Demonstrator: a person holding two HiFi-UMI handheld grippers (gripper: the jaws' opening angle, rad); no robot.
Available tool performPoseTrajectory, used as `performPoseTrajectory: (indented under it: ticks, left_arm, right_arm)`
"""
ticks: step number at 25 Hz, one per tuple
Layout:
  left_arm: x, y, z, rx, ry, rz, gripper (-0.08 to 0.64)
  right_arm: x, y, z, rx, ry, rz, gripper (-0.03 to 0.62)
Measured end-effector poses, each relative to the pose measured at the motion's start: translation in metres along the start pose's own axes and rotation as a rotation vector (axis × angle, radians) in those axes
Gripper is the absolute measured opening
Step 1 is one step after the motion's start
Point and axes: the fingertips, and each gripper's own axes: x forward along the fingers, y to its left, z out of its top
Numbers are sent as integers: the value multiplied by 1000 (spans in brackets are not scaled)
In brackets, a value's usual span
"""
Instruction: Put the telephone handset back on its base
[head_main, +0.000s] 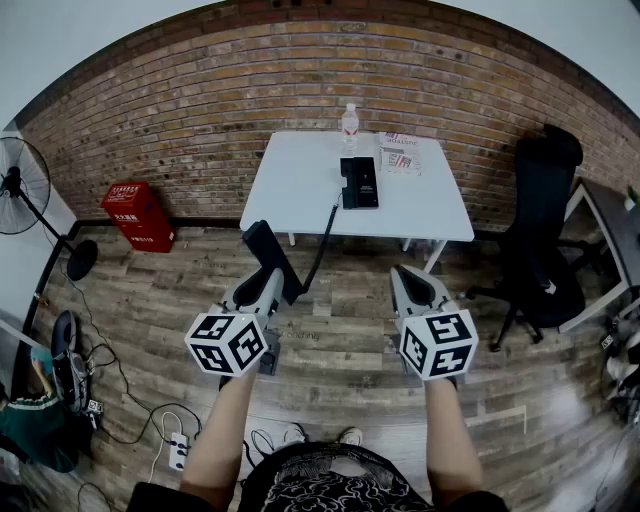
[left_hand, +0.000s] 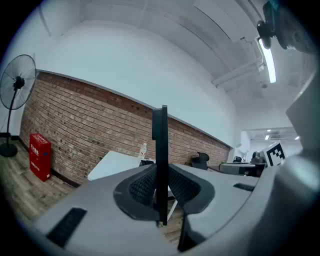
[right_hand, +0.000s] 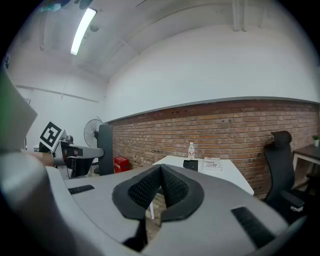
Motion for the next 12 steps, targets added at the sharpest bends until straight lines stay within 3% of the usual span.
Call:
performPoseTrajectory:
  ticks: [12]
  left_arm:
    - [17, -40, -12, 11, 1, 15, 72]
  right_arm:
    - [-14, -26, -6, 8, -9, 53, 2]
